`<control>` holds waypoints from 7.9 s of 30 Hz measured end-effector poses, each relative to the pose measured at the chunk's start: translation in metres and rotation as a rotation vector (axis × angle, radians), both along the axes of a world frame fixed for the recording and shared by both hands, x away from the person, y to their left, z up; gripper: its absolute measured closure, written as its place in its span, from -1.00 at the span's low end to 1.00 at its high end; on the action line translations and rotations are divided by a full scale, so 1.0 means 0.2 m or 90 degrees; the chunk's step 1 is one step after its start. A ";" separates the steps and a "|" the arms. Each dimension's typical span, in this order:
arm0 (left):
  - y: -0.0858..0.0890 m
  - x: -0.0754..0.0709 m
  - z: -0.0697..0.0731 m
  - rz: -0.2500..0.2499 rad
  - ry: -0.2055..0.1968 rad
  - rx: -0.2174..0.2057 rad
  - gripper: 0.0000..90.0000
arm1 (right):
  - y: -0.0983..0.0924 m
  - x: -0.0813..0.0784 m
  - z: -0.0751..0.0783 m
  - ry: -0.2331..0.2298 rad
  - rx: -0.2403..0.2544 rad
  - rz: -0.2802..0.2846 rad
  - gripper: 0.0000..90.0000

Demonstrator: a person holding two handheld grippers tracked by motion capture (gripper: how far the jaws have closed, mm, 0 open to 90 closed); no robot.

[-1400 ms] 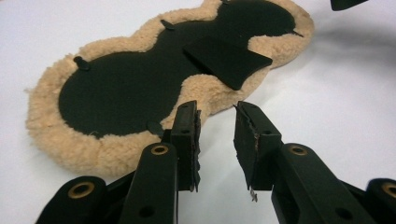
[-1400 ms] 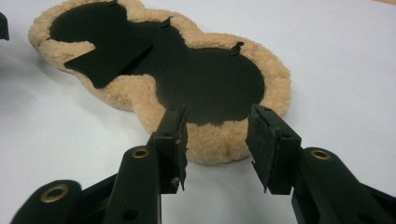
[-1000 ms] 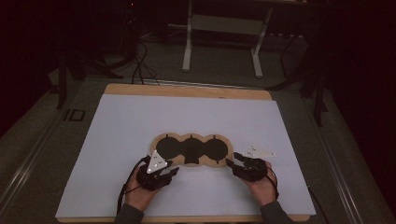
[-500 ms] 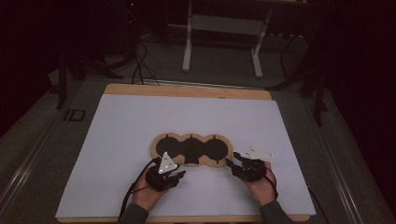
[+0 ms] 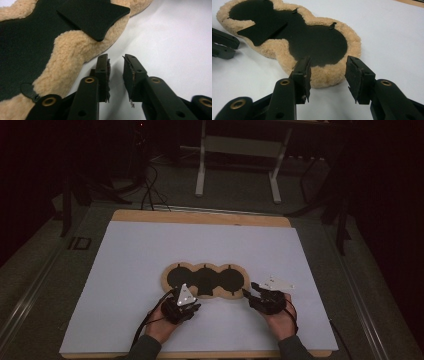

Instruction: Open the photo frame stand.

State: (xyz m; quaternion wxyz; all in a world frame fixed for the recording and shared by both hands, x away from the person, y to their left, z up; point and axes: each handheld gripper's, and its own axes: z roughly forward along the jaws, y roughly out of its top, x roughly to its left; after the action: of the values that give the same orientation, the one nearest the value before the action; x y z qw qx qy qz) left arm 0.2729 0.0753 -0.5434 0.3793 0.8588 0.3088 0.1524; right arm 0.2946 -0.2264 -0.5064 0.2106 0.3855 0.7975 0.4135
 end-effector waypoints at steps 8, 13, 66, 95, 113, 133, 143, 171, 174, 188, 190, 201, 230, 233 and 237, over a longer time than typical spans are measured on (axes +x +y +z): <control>0.01 0.03 0.00 0.016 0.013 -0.026 1.00 | -0.01 0.00 0.00 0.001 0.005 -0.001 0.20; 0.01 0.03 0.01 0.027 0.010 -0.038 1.00 | -0.01 0.00 0.00 0.001 0.004 0.000 0.20; -0.01 0.10 0.17 0.052 -0.025 -0.057 0.94 | 0.00 0.00 -0.01 0.006 -0.001 0.007 0.21; -0.04 0.08 0.28 -0.024 -0.075 -0.082 0.23 | -0.01 0.01 -0.01 0.003 -0.002 0.004 0.17; -0.10 0.17 0.21 -0.021 -0.087 -0.010 -0.07 | -0.01 0.01 -0.01 0.005 0.000 0.006 0.16; -0.11 0.26 0.15 -0.012 -0.077 0.022 0.11 | -0.01 0.01 -0.01 0.007 0.003 0.006 0.16; -0.13 0.27 0.16 -0.024 -0.094 0.055 0.23 | -0.01 0.01 -0.01 0.007 0.003 0.004 0.16; -0.18 0.27 0.18 -0.016 -0.131 0.082 0.53 | -0.01 0.01 -0.01 0.010 0.004 0.006 0.14; -0.17 0.27 0.19 -0.014 -0.127 0.075 0.53 | -0.01 0.01 -0.01 0.012 0.006 0.006 0.13; -0.13 0.28 0.19 0.008 -0.126 0.015 0.55 | -0.03 0.03 0.01 0.020 0.034 -0.011 0.10; -0.12 0.28 0.19 0.008 -0.127 0.005 0.55 | -0.04 0.03 0.02 0.026 0.047 -0.015 0.09; -0.07 0.27 0.18 0.008 -0.134 -0.039 0.55 | -0.02 0.11 0.10 0.062 0.072 -0.009 -0.06; 0.06 0.25 0.19 0.027 -0.141 -0.161 0.56 | 0.07 0.31 0.19 0.178 0.129 -0.012 -0.42; 0.07 0.25 0.19 0.027 -0.141 -0.164 0.57 | 0.08 0.32 0.19 0.188 0.139 -0.013 -0.42; 0.08 0.25 0.18 0.028 -0.141 -0.173 0.58 | 0.08 0.36 0.18 0.211 0.157 -0.015 -0.43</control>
State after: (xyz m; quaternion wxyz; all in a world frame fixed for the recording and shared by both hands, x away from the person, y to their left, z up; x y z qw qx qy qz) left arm 0.3231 0.0922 -0.5069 0.5205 0.7703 0.3017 0.2115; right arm 0.3668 -0.2107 -0.4705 0.0325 0.4806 0.7599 0.4365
